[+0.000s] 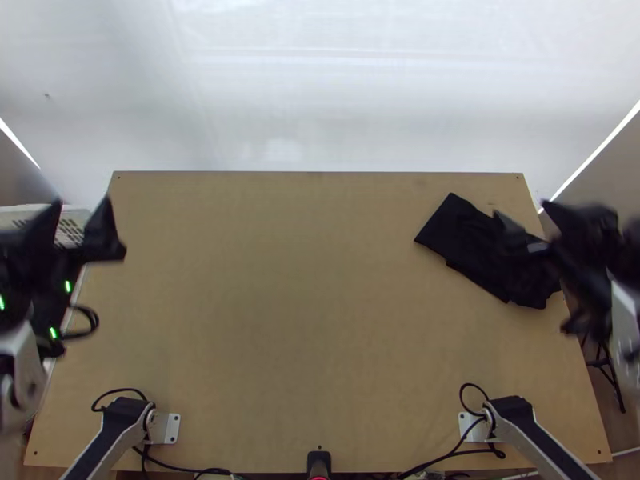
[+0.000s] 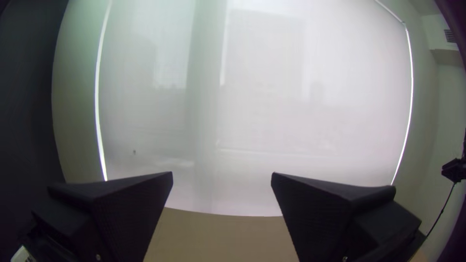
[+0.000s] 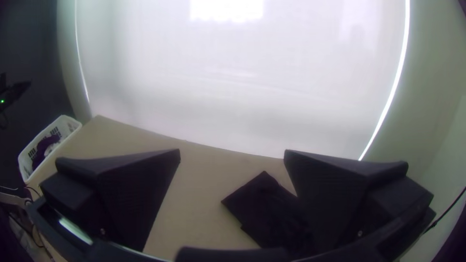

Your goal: Fold the t-shirt

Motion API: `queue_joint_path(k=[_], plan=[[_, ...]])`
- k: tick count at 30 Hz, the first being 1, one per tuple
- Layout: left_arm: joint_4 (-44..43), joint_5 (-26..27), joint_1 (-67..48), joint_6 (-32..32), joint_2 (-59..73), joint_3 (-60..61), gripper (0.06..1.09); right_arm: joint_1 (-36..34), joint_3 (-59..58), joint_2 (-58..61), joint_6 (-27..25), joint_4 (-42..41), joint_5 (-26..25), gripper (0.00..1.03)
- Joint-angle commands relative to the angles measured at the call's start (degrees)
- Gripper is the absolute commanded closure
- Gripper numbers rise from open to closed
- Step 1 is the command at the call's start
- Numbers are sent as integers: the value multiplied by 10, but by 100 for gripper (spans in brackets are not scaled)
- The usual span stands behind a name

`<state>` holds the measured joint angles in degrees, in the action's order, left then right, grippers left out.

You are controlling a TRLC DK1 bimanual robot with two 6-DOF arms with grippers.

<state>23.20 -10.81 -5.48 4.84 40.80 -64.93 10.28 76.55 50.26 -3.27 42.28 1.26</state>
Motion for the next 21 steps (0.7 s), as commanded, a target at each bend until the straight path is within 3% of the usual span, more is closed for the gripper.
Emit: queue_joint_path(k=[1,4,7,11,14,21], plan=[[-99,-20,46,3,-232,228,10,4,-187,-184,13,-69,-49,4],[-118,-22,75,-9,-297,299,10,0,-280,-266,13,-135,-65,4],[-186,-22,86,-64,-404,395,10,-1,-394,-377,-8,-233,-69,4],[-182,-38,95,-60,-411,428,10,0,-478,-431,-6,-258,-69,8],[-206,-41,98,-62,-411,471,10,-1,-573,-506,4,-351,-69,6],[-308,-40,98,-57,-410,590,10,10,-699,-504,8,-497,-68,5]])
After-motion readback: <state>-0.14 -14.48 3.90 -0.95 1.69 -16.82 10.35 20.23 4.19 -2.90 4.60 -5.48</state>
